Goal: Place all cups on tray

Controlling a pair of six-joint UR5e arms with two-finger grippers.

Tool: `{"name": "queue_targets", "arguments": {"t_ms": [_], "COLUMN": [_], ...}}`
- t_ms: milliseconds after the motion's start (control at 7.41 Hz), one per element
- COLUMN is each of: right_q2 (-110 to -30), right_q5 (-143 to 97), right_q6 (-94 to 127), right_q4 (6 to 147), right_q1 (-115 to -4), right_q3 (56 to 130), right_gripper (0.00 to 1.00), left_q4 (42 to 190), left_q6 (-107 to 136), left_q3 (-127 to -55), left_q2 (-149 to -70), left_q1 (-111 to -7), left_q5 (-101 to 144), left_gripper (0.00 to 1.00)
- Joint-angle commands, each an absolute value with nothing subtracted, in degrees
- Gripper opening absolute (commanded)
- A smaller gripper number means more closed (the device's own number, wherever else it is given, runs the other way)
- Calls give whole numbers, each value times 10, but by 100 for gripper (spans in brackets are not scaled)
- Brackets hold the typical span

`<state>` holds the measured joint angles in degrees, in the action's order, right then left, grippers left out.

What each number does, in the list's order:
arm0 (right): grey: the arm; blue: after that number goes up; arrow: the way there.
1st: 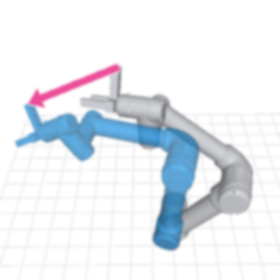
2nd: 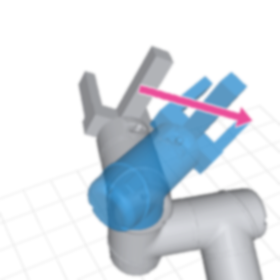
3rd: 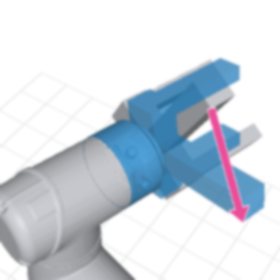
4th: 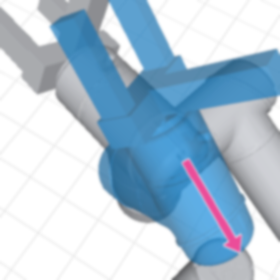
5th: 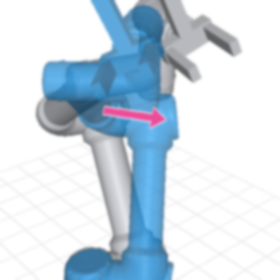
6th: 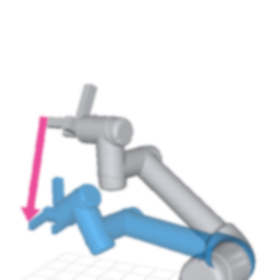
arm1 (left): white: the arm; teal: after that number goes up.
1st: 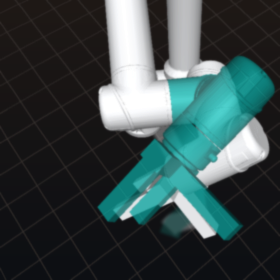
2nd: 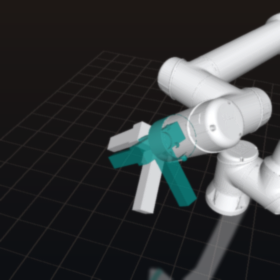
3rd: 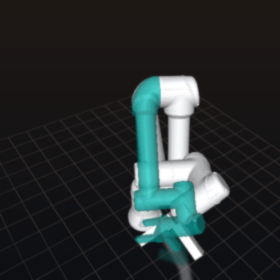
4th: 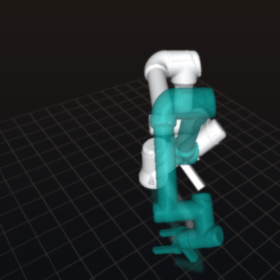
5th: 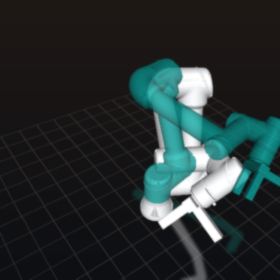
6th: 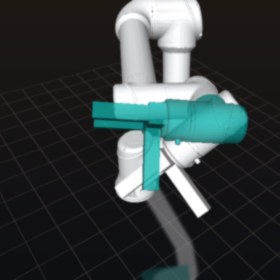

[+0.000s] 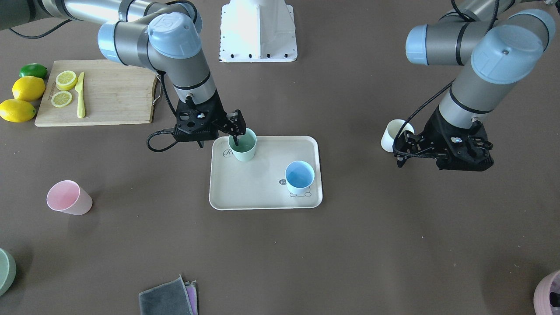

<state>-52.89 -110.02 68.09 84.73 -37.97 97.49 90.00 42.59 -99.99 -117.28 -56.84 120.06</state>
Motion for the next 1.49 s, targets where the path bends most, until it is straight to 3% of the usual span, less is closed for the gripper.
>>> {"name": "queue_targets", "arguments": {"t_ms": [0,270,675,1080,1350], "right_q2": [-540,-587,-642,-642,-645], "right_q5": [-1152,-1194,-1210,-1208,-1205], "right_q6": [583,493,436,435,436], "right_q4": [889,912,907,907,906], "right_q1": [-454,-513,-546,-546,-545], "right_q3": [987,1027,1063,1063,1064], "right_gripper": [100,100,100,100,100], "left_q4": [901,901,969,1035,1090], "left_q6": [475,485,526,526,526], "left_q3": [-1043,-1101,-1105,-1065,-1014], "left_q2": [-1126,-1045,-982,-963,-967], "left_q1": [-551,-520,-451,-434,-434], "left_q5": [1199,1199,1188,1168,1168], "left_gripper": [98,98,98,96,88]}}
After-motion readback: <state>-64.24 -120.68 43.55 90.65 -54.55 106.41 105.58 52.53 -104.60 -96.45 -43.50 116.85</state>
